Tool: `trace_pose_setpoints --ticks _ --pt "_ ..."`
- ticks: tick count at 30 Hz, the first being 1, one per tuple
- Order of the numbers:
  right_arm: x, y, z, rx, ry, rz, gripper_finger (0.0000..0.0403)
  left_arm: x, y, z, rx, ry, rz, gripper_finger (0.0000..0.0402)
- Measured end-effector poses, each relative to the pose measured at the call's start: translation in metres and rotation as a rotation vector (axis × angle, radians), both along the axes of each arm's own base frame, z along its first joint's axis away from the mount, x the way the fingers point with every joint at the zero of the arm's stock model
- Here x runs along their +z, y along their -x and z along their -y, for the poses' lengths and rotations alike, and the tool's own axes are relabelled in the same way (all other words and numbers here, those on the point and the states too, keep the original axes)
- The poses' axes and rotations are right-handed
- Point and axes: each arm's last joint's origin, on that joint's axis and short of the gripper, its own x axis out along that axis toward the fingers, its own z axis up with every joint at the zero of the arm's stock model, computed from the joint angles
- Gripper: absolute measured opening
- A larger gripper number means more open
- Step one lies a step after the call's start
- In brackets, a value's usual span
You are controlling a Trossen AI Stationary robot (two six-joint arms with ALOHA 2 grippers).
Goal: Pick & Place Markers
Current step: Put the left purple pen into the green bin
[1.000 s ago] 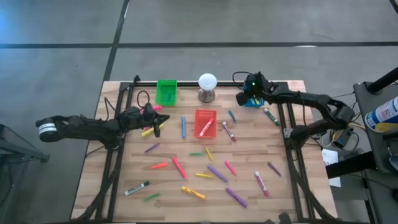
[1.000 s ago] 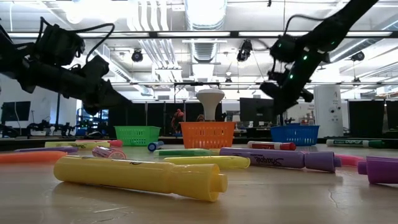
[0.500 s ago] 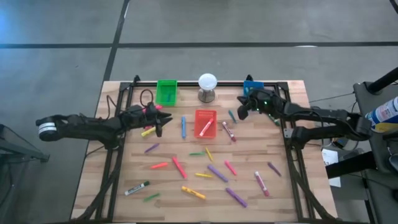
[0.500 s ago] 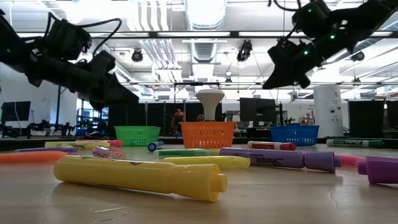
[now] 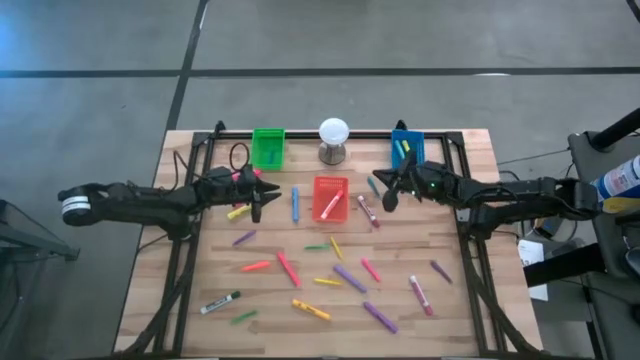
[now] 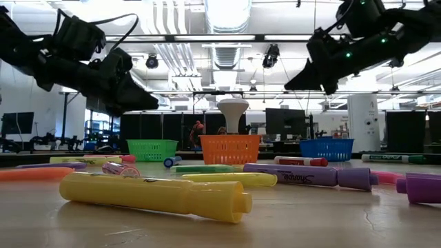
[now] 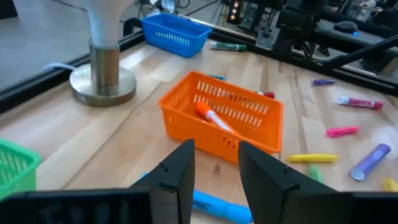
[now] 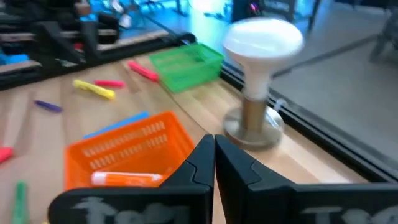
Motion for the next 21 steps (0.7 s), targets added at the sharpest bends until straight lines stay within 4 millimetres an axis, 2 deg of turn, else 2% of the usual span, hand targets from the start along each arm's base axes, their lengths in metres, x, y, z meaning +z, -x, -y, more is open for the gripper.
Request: trace_pose_setpoints --ticks 9,14,21 --pt "-0.011 0.004 -0.013 0.062 0.035 0.064 0.0008 0.002 0.000 0.000 -0.009 0.001 0.021 0.0097" --pt "-0.017 0.008 -0.014 0.070 0.033 0.086 0.0008 0.007 -0.001 -0.001 0.013 -0.026 0.068 0.0068" --pt "-0.022 0.011 -0.015 0.074 0.024 0.095 0.0008 0.013 -0.002 0.001 -0.051 0.060 0.148 0.0017"
